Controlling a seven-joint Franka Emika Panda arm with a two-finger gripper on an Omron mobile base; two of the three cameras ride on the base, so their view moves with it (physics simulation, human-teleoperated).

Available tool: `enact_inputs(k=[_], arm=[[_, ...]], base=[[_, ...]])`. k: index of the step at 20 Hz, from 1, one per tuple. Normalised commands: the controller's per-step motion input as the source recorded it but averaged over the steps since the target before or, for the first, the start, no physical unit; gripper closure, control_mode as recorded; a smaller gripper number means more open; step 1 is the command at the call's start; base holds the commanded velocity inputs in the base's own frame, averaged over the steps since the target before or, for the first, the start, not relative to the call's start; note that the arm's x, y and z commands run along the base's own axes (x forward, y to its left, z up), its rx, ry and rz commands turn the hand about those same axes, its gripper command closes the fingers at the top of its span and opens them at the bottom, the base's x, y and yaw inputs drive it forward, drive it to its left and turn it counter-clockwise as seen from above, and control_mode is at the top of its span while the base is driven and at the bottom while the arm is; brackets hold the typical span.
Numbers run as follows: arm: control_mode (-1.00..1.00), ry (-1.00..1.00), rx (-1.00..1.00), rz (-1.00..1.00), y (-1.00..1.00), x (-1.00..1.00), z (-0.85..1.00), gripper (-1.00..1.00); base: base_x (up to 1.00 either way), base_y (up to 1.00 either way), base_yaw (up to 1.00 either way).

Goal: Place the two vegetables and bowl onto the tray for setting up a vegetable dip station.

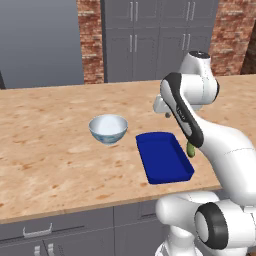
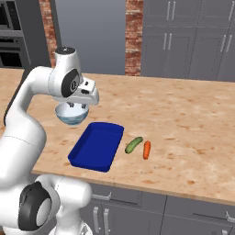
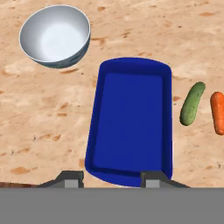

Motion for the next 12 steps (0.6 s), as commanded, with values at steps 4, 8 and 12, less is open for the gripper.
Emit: enact_inputs(k=[4,8,12], arm=[[-1.0,0.0,0.0,0.0,0.02,0.09,0.0,-1.0],[-1.0,0.0,0.0,0.0,0.13,0.63,-0.07,-1.0],[-1.0,0.0,0.0,0.0,0.19,0.63,-0.06,-1.0]], base=[[0.0,0.0,0.0],[0.0,0.0,0.0],[0.0,0.0,0.0]])
